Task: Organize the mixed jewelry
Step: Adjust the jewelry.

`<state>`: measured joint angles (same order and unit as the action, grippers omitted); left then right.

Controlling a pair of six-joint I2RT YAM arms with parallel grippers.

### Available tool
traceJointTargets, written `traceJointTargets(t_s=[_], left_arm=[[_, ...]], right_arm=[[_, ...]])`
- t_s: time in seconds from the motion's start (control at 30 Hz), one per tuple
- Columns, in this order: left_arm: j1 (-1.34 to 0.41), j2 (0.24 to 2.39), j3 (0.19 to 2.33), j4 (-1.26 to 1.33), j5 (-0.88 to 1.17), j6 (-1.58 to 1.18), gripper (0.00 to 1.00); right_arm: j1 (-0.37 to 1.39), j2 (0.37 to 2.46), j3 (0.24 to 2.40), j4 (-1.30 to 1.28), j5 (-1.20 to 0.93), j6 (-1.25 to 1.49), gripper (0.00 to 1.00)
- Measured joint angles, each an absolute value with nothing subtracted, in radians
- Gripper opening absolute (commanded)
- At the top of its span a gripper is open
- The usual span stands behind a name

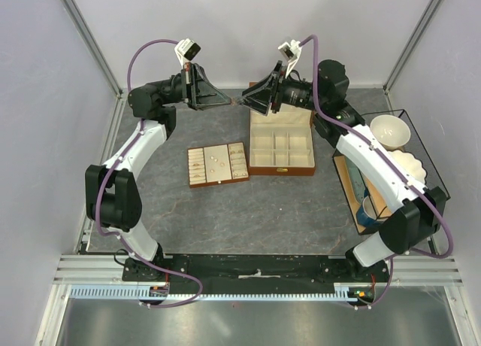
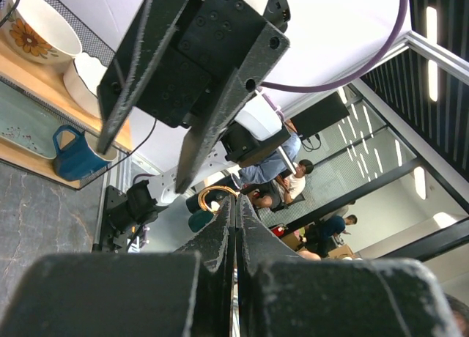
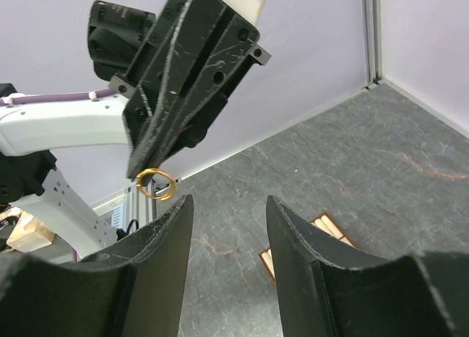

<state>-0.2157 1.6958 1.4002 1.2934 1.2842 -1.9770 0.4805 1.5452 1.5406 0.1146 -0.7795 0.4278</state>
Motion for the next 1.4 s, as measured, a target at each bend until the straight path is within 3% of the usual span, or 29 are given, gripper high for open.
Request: traceJointTargets(t_s=[0.87, 1.13, 1.4], left_arm=[[-0.234, 1.695, 1.4, 1.293, 1.284, -1.947, 0.01], [-0.238, 1.694, 1.4, 1.293, 1.283, -1.936, 0.02], [-0.238, 1.691, 1.397, 1.293, 1.278, -1.924, 0.02]], right_arm=[[0.503, 1.515, 1.537, 0.133, -0.788, 0.461, 0.52], [0.511, 1.522, 1.537, 0.149, -0.793, 0.474, 0.35], [0.514, 1.522, 1.53, 0.179, -0.813, 0.502, 0.23]])
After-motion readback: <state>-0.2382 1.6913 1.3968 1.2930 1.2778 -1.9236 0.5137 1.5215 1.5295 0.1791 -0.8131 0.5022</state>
